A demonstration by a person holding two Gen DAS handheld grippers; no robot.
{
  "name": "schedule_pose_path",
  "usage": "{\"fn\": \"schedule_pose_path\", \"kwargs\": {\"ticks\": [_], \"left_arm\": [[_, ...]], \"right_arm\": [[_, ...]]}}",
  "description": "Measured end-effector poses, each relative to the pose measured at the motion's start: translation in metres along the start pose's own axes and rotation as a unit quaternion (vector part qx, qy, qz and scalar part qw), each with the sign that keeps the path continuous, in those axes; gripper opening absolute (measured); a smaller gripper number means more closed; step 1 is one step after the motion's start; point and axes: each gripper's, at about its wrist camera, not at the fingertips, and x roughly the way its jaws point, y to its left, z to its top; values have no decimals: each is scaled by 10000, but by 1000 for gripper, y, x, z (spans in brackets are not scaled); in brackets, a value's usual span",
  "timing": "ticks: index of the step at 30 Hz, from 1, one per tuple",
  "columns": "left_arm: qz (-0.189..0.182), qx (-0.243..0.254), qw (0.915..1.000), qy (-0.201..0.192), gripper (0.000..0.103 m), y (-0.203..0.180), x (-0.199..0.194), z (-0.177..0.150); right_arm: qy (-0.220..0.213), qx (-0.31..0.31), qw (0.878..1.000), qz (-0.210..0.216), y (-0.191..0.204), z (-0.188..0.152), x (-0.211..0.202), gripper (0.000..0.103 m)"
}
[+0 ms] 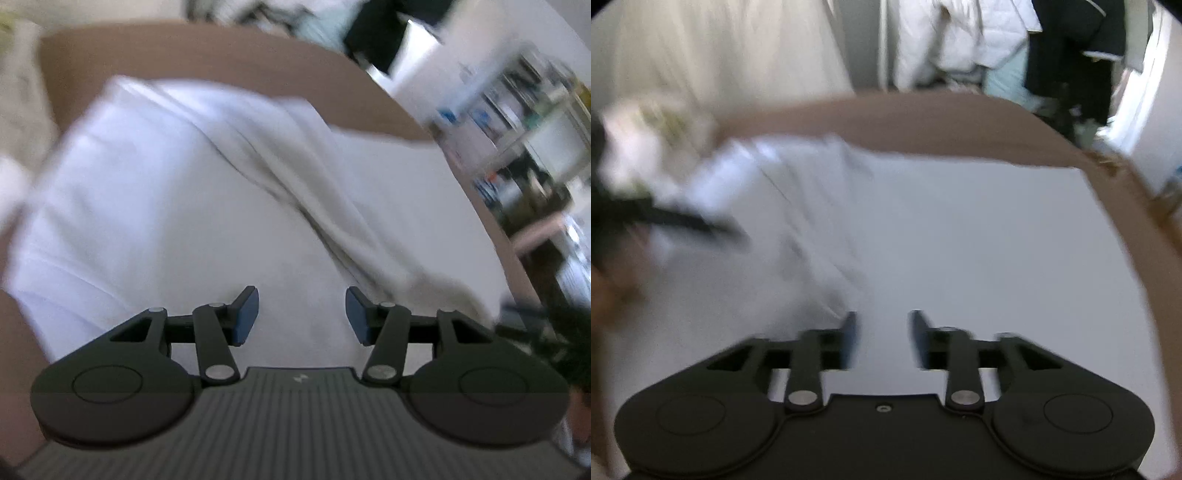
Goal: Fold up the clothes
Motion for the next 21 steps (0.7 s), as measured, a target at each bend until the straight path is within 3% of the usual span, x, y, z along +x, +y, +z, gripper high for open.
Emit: {"fn": "schedule_pose_path", "kwargs": {"ticks": [2, 4, 6, 10, 11, 12, 13, 14, 15, 17, 19, 21], "left_arm": [[-236, 310, 9990, 213, 60, -14, 12, -8], [-123, 838, 9963, 150, 63, -33, 18, -15], [-40, 1353, 9908, 80, 66, -50, 22, -21], [-184, 1650, 9861, 99, 70, -58, 25, -30], [-195, 1693, 9853, 93, 63, -59, 27, -32], [-166, 1742, 9845, 67, 41, -61, 26, -34], [-167, 1761, 9842, 68, 23, -64, 27, -35], [-190, 1721, 9849, 61, 12, -67, 26, -37], [-123, 1830, 9830, -110, 10, -73, 20, -37], [25, 2056, 9775, -469, 8, -86, 8, -36], [208, 2282, 9668, -1129, 8, -98, -29, -29], [-161, 2032, 9640, -1709, 8, -98, -81, -18]], "right_arm": [[-126, 260, 9989, 363, 1, 10, -2, 55], [-34, 749, 9945, 734, -2, 15, 4, 63], [269, 1206, 9896, 731, -4, 9, 12, 64], [457, 1784, 9815, 521, -13, -14, 21, 65], [439, 1688, 9840, 366, -9, -19, 25, 64], [370, 1448, 9886, 195, -4, -23, 28, 62], [243, 994, 9947, 33, 2, -26, 29, 42], [165, 510, 9985, -74, 9, -26, 31, 25], [135, 43, 9998, -158, 17, -24, 35, 8], [-133, -471, 9983, -303, 29, -13, 32, 7], [-632, -377, 9972, -127, 31, 0, 15, 7], [-1184, -189, 9925, 248, 27, 4, -10, 7]]}}
